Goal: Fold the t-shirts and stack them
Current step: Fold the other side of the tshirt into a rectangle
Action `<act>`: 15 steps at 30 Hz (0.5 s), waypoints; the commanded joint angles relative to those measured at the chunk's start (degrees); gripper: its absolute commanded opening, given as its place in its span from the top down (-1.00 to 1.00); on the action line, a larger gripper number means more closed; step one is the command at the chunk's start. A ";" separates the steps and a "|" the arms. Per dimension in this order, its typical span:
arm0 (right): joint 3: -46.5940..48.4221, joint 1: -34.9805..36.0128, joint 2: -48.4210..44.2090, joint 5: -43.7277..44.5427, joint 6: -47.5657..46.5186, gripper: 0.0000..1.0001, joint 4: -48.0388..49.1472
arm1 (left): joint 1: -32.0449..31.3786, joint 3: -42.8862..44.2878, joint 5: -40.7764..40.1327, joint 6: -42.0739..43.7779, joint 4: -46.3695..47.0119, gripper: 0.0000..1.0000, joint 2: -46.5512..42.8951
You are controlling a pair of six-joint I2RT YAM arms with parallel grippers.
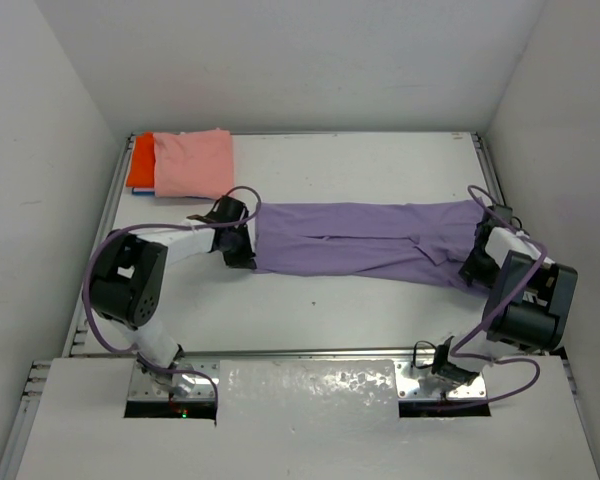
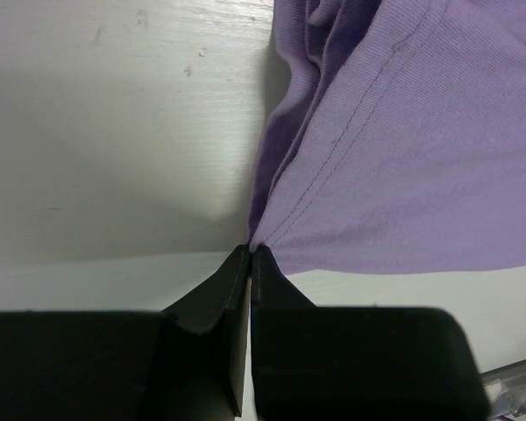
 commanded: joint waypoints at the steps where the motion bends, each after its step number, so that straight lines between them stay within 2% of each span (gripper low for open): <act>1: 0.97 -0.54 1.04 3.53 -0.63 -0.12 -0.90 | 0.19 1.38 -3.18 -0.46 -1.83 1.00 -3.19; 7: 1.50 -0.54 1.66 3.45 -0.81 -0.10 -0.82 | 0.63 1.73 -3.88 -0.37 -2.72 1.00 -3.72; 15: -1.04 -0.54 -5.18 2.20 3.67 -0.10 0.33 | 0.63 3.93 -4.15 -0.28 -4.21 1.00 -2.40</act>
